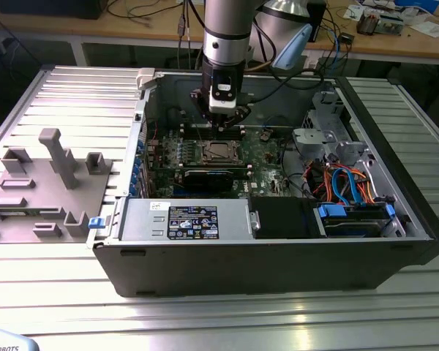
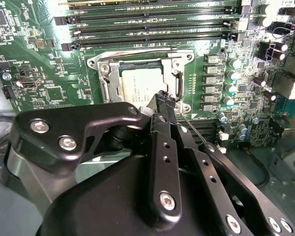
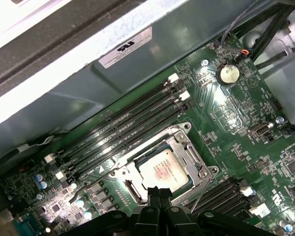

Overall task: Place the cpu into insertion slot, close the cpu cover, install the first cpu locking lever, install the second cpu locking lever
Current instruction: 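Install the first cpu locking lever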

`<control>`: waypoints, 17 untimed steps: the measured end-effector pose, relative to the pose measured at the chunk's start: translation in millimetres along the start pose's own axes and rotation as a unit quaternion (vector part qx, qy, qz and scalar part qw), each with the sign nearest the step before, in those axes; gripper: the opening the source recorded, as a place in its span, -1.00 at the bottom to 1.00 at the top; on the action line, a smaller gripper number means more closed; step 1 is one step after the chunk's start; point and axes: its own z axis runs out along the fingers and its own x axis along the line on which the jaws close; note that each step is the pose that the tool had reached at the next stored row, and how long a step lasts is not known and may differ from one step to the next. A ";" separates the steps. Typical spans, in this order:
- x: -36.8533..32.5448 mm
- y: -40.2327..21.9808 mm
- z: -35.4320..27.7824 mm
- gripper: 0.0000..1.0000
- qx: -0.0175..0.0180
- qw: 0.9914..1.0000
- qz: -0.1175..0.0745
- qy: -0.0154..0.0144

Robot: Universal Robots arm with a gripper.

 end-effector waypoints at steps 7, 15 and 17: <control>0.0 0.0 0.0 -0.79 0.000 1.000 -0.003 0.000; 0.0 0.0 0.0 -0.79 0.000 1.000 -0.006 0.000; 0.0 0.0 0.0 -0.79 0.000 1.000 -0.007 0.000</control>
